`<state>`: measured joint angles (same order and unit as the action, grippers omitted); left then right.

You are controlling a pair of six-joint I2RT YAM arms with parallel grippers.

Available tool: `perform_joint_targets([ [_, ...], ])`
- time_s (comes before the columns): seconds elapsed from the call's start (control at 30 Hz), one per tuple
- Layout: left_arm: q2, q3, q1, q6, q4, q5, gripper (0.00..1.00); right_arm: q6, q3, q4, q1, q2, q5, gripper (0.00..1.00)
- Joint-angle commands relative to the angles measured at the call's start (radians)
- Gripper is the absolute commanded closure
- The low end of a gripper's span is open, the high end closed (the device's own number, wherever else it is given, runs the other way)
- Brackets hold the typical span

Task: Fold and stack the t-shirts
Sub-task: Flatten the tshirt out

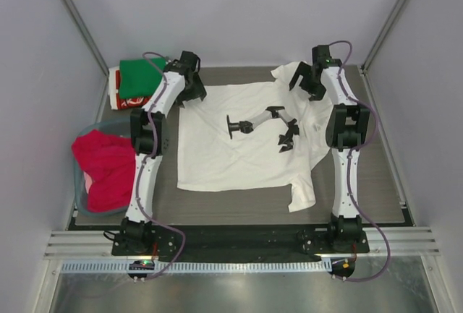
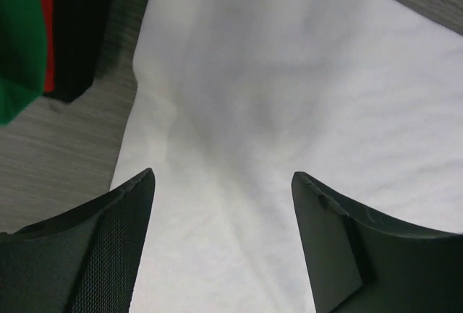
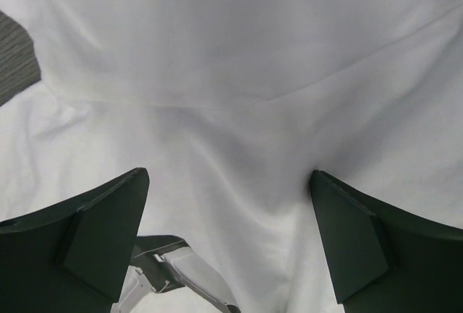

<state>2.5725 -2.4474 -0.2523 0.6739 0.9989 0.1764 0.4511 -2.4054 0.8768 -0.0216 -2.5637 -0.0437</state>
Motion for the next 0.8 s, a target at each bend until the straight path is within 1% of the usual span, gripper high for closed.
perform_joint_targets([
  [0.0, -0.222, 0.084, -0.022, 0.009, -0.023, -0.052, 0.23, -0.009, 0.06, -0.068, -0.006, 0.173, -0.082, 0.0],
  [0.03, -0.274, 0.187, -0.028, 0.01, -0.051, -0.063, 0.22, -0.011, 0.083, -0.067, -0.006, 0.21, -0.075, 0.0],
  [0.07, -0.344, 0.215, -0.036, 0.015, -0.071, -0.069, 0.22, -0.02, 0.121, -0.067, -0.006, 0.242, -0.067, 0.0],
  [0.1, -0.377, 0.237, -0.053, 0.015, -0.066, -0.068, 0.22, -0.022, 0.144, -0.064, -0.006, 0.316, -0.056, 0.0],
  [0.13, -0.402, 0.258, -0.064, 0.012, -0.042, -0.063, 0.22, -0.026, 0.17, -0.062, -0.006, 0.356, -0.02, 0.0],
  [0.2, -0.48, 0.289, -0.106, 0.001, -0.016, -0.043, 0.22, -0.025, 0.276, -0.055, -0.005, 0.443, 0.036, 0.0],
  [0.23, -0.507, 0.31, -0.122, -0.002, -0.007, -0.028, 0.22, -0.019, 0.322, -0.042, -0.005, 0.529, 0.121, 0.0],
  [0.27, -0.54, 0.38, -0.139, -0.004, -0.008, -0.025, 0.22, -0.008, 0.429, -0.033, -0.001, 0.583, 0.164, 0.0],
  [0.3, -0.599, 0.421, -0.171, 0.004, -0.016, -0.022, 0.22, 0.026, 0.493, -0.026, 0.0, 0.63, 0.194, 0.0],
  [0.33, -0.633, 0.474, -0.186, 0.016, -0.035, -0.023, 0.23, 0.04, 0.565, -0.027, 0.005, 0.731, 0.212, 0.0],
  [0.37, -0.665, 0.576, -0.2, 0.024, -0.054, -0.029, 0.23, 0.056, 0.707, -0.03, 0.009, 0.779, 0.231, 0.0],
  [0.4, -0.696, 0.644, -0.224, 0.05, -0.074, -0.035, 0.23, 0.093, 0.78, -0.03, 0.044, 0.821, 0.231, 0.0],
  [0.43, -0.76, 0.701, -0.235, 0.062, -0.113, -0.038, 0.24, 0.113, 0.852, -0.036, 0.061, 0.87, 0.229, 0.01],
  [0.47, -0.788, 0.756, -0.245, 0.075, -0.135, -0.047, 0.24, 0.127, 1.0, -0.047, 0.096, 0.949, 0.196, 0.01],
  [0.5, -0.816, 0.868, -0.26, 0.09, -0.157, -0.054, 0.24, 0.138, 1.075, -0.082, 0.115, 0.996, 0.167, 0.04],
  [0.53, -0.859, 0.911, -0.268, 0.111, -0.192, -0.06, 0.25, 0.153, 1.145, -0.1, 0.13, 1.032, 0.142, 0.07],
  [0.57, -0.876, 0.957, -0.28, 0.119, -0.204, -0.067, 0.25, 0.156, 1.272, -0.12, 0.158, 1.098, 0.08, 0.12],
  [0.6, -0.888, 1.017, -0.286, 0.124, -0.212, -0.069, 0.25, 0.162, 1.328, -0.149, 0.169, 1.123, 0.059, 0.14],
  [0.63, -0.906, 1.045, -0.292, 0.127, -0.223, -0.069, 0.25, 0.169, 1.42, -0.162, 0.175, 1.145, 0.024, 0.18],
  [0.67, -0.913, 1.064, -0.297, 0.127, -0.224, -0.064, 0.25, 0.169, 1.459, -0.177, 0.18, 1.184, -0.002, 0.21],
  [0.77, -0.942, 1.146, -0.298, 0.127, -0.241, -0.06, 0.25, 0.176, 1.571, -0.235, 0.181, 1.217, -0.091, 0.23],
])
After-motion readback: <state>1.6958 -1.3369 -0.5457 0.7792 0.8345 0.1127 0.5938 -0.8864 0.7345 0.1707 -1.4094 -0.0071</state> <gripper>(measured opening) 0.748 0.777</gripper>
